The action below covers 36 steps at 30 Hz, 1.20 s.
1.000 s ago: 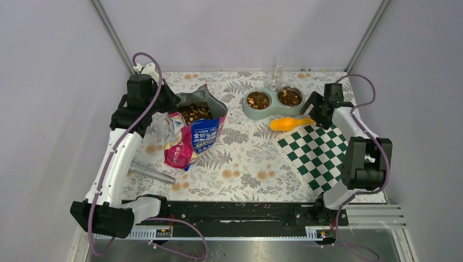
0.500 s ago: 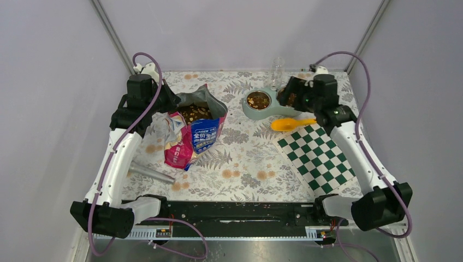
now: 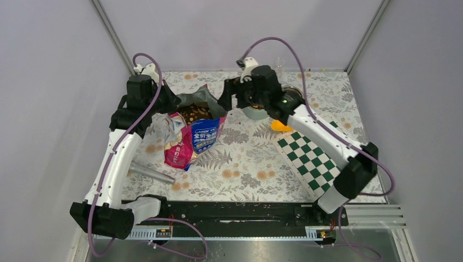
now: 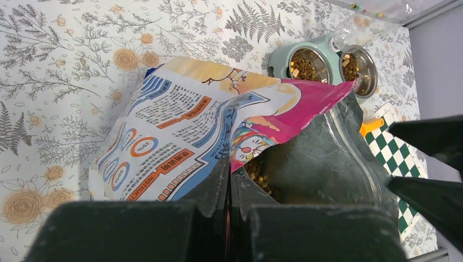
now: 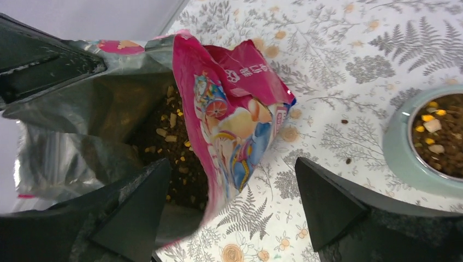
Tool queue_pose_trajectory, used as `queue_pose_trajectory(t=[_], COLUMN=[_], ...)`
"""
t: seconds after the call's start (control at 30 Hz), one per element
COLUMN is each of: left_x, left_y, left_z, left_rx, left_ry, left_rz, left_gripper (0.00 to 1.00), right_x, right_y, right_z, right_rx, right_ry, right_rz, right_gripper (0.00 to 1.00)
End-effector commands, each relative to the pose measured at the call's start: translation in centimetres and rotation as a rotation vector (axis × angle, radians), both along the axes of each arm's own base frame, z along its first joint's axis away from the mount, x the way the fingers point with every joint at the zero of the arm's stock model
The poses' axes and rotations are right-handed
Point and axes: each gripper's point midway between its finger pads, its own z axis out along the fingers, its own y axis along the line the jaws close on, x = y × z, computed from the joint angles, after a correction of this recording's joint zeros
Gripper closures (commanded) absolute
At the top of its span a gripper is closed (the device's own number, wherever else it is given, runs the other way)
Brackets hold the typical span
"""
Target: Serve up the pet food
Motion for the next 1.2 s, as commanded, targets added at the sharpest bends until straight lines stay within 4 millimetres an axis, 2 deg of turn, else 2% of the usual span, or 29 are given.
queue_pose_trajectory(t=[0.0,0.17,0.27,0.4,0.5,0.53,0.57,0.67,0.8,0.97,1.17], left_x=[-1.0,-1.1,-1.2,-1.3,-1.5,-1.6,-1.7,-2.1,-2.8,-4.0,-6.0], left_y=[0.0,0.0,-0.2,-0.4,-0.5,-0.5,-0.5,-0.9,-2.0,-4.9,-9.4], left_z=[2.3,2.4,2.6,2.9,3.1,3.3,3.5,4.1,4.7,6.1,6.7], left_rx=[-0.018,-0.015,-0.015,-0.016,-0.014,-0.013,-0.011,-0.022,-0.053,-0.109,-0.140], left_ry=[-0.075,-0.084,-0.089,-0.102,-0.111,-0.118,-0.126,-0.148,-0.174,-0.232,-0.266], left_rz=[-0.016,-0.026,-0.036,-0.051,-0.061,-0.066,-0.071,-0.096,-0.165,-0.328,-0.564], left_gripper=[1.00,1.00,1.00,1.00,1.00,1.00,1.00,1.00,1.00,1.00,1.00], right_x=[0.6,1.1,2.2,3.6,3.9,3.8,3.5,2.2,0.0,-3.0,-5.9], right_y=[3.8,7.0,8.0,8.7,8.8,8.5,8.0,5.9,2.0,-2.6,-5.8], right_z=[0.5,-1.1,-1.4,-1.1,-0.8,-0.5,-0.2,1.7,5.3,9.1,9.6], right_rx=[-0.046,-0.094,-0.103,-0.103,-0.118,-0.122,-0.128,-0.134,-0.090,-0.070,-0.093], right_ry=[-0.041,-0.038,-0.048,-0.076,-0.077,-0.075,-0.074,-0.090,-0.087,-0.108,-0.086], right_rz=[0.053,0.075,0.045,0.006,-0.008,-0.017,-0.031,-0.090,-0.191,-0.296,-0.353], right_gripper=[0.10,0.13,0.21,0.49,0.86,0.96,1.00,1.00,1.00,1.00,1.00])
